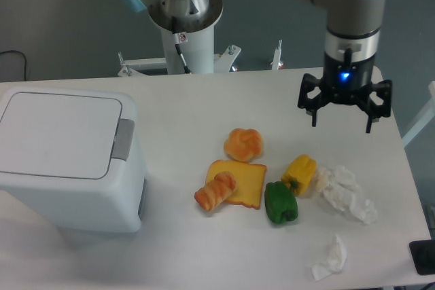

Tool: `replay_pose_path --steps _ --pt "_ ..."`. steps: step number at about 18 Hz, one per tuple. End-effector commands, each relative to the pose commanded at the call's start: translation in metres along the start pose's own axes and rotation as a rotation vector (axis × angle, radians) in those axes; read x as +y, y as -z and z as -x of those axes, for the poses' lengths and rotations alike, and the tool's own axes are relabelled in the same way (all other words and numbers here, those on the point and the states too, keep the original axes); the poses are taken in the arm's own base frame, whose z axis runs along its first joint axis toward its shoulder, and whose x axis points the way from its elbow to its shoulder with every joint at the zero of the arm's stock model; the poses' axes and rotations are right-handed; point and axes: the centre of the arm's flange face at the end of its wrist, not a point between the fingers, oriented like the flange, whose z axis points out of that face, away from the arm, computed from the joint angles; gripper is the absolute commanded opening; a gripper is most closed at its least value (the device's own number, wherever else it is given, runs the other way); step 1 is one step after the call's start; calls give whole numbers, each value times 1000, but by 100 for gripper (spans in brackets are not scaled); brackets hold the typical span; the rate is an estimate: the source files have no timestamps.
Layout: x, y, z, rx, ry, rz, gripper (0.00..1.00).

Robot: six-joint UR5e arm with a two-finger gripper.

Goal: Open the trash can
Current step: 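Move the open gripper across the table toward the white trash bin lid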

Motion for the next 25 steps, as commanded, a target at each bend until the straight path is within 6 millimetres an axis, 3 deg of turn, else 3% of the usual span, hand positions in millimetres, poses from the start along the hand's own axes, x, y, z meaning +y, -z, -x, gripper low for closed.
replay_pose_path --steps 10,18,25 --pt "-25 14 -29 35 11 -71 100" --pt "-32 33 -30 137 322 -202 100" --pt "-52 51 -55 275 556 -280 100"
